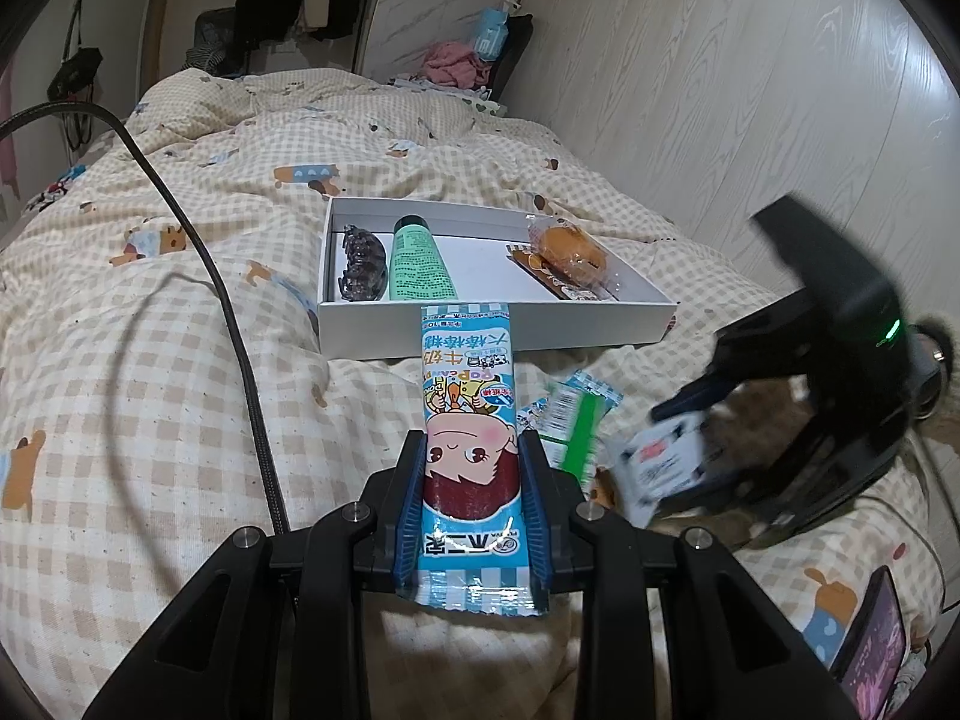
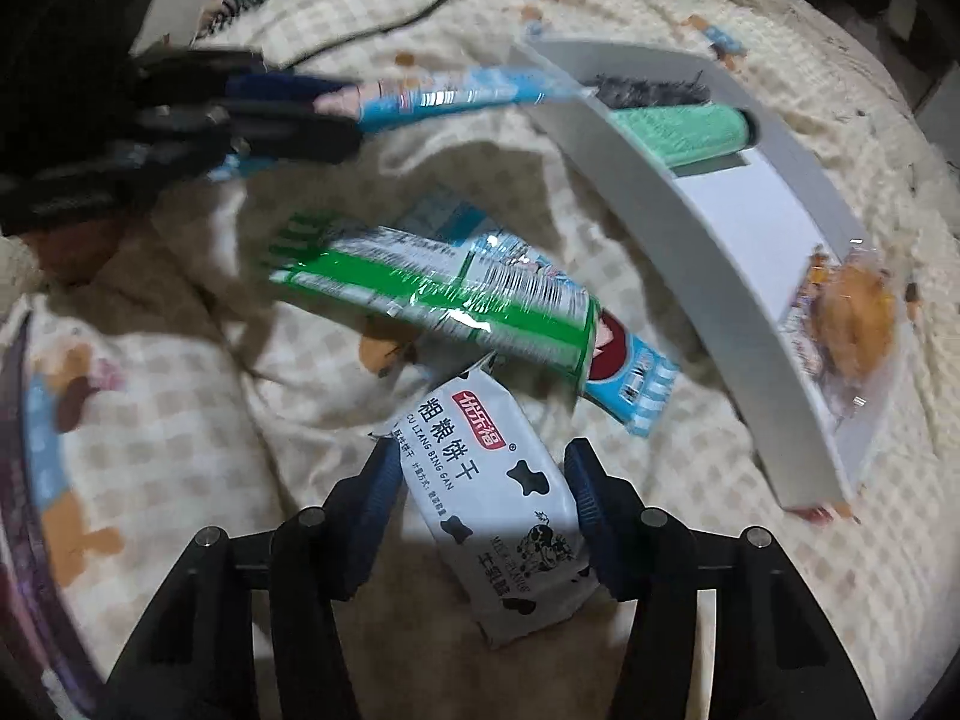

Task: Organize objects
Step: 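Grasp the white milk biscuit packet with the right gripper while the left holds the blue stick, then lift the biscuit packet with the right gripper while the left holds the blue stick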

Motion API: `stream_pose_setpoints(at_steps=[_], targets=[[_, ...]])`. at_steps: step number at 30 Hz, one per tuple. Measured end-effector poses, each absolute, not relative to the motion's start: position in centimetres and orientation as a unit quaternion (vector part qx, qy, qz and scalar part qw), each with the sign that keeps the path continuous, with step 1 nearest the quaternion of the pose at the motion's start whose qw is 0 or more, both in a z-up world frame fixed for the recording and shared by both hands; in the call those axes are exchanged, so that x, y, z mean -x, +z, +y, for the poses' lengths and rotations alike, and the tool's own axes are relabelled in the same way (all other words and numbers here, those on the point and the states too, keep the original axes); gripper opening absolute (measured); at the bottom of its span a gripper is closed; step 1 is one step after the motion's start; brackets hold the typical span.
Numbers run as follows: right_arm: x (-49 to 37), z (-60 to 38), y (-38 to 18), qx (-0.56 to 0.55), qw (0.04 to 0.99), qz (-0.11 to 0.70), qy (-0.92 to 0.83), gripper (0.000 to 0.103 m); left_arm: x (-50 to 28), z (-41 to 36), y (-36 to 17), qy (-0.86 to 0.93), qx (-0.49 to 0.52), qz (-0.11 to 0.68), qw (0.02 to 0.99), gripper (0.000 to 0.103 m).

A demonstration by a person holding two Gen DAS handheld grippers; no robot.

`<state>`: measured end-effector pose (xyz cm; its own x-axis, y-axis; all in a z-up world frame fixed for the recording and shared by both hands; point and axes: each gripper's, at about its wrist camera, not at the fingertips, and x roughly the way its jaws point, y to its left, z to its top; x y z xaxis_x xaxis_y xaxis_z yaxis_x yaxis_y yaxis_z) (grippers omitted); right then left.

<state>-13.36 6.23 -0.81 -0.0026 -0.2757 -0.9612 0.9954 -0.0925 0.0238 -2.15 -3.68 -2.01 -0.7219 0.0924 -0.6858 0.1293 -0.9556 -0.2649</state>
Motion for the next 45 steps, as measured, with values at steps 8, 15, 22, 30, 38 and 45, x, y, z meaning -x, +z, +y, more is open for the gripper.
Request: stream_pose_setpoints(at_steps=[8, 15, 22, 30, 38, 45], targets=[[17.5, 9.1, 4.4, -0.535, 0.494, 0.212, -0.651, 0.057, 2.1, -3.6, -1.9, -0.915, -0.375, 0.148, 0.01, 0.033], [14.9, 8.3, 1.4, -0.533, 0.448, 0.269, -0.666, 0.057, 2.2, -3.5, -1.9, -0.914, -0.377, 0.146, 0.011, 0.033], [13.5, 8.0, -1.6, -0.485, 0.413, 0.389, -0.665, 0.057, 2.4, -3.5, -2.1, -0.913, -0.381, 0.145, 0.011, 0.033], [13.2, 7.6, -2.9, -0.467, 0.418, 0.429, -0.65, 0.059, 2.4, -3.5, -2.1, -0.913, -0.381, 0.145, 0.011, 0.033], [12.6, 8.8, -2.4, -0.458, 0.448, 0.453, -0.62, 0.07, 2.4, -3.5, -2.1, -0.913, -0.381, 0.145, 0.011, 0.033], [14.0, 9.6, -2.3, -0.476, 0.438, 0.419, -0.637, 0.053, 2.5, -3.5, -2.2, -0.914, -0.38, 0.145, 0.011, 0.033]])
